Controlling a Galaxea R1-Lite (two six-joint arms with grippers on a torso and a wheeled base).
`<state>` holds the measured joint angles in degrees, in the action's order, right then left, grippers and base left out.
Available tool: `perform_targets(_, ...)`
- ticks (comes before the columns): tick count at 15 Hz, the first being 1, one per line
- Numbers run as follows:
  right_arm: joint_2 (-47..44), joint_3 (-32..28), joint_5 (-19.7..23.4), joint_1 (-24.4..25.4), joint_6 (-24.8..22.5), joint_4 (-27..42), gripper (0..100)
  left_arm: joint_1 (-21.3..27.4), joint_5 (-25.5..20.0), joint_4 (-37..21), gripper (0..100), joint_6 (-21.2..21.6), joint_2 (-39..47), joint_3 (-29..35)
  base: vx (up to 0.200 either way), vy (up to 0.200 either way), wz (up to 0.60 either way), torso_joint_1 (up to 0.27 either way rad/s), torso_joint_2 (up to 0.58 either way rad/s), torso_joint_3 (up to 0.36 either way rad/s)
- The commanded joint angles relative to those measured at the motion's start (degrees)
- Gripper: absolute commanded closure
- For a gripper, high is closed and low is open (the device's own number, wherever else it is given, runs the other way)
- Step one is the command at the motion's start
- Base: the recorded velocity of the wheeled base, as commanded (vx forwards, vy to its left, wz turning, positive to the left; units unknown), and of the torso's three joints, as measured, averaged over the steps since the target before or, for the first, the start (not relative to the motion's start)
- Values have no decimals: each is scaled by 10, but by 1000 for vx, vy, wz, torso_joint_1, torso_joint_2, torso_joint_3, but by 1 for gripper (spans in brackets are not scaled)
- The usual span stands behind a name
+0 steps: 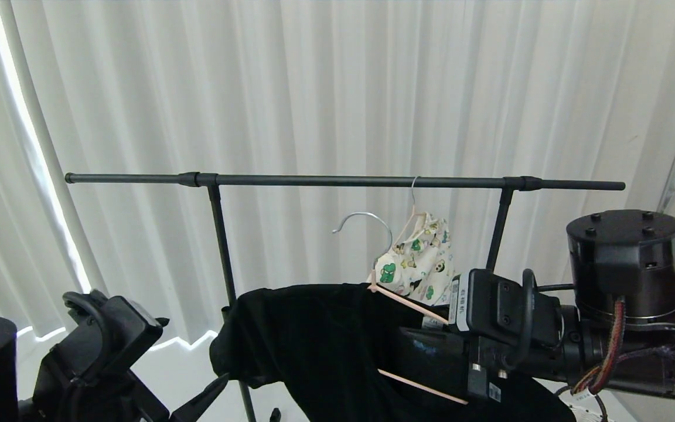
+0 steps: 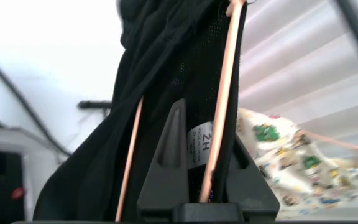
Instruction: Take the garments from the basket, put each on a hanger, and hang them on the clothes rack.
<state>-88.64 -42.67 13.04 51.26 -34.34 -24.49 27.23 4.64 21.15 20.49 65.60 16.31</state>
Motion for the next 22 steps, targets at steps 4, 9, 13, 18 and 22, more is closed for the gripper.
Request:
perform_targets(4, 22, 19, 12, 0, -51, -5, 100, -66, -4, 0, 0, -8, 69, -18, 0, 0, 0, 0, 0, 0)
perform_targets(9, 34, 29, 14, 6, -64, -21, 100, -67, -26, 0, 100, -46, 103, -4, 0, 0, 0, 0, 0, 0)
perform_targets(13, 36, 29, 13, 9, -68, -24, 100, -72, -25, 0, 100, -48, 110, -2, 0, 0, 0, 0, 0, 0)
perform_targets(18, 39, 33, 12, 7, -67, -24, 100, -193, -23, 0, 100, -44, 125, -1, 0, 0, 0, 0, 0, 0)
perform_targets(22, 40, 39, 12, 7, -67, -26, 100, -249, 2, 0, 100, -43, 133, -7, 0, 0, 0, 0, 0, 0)
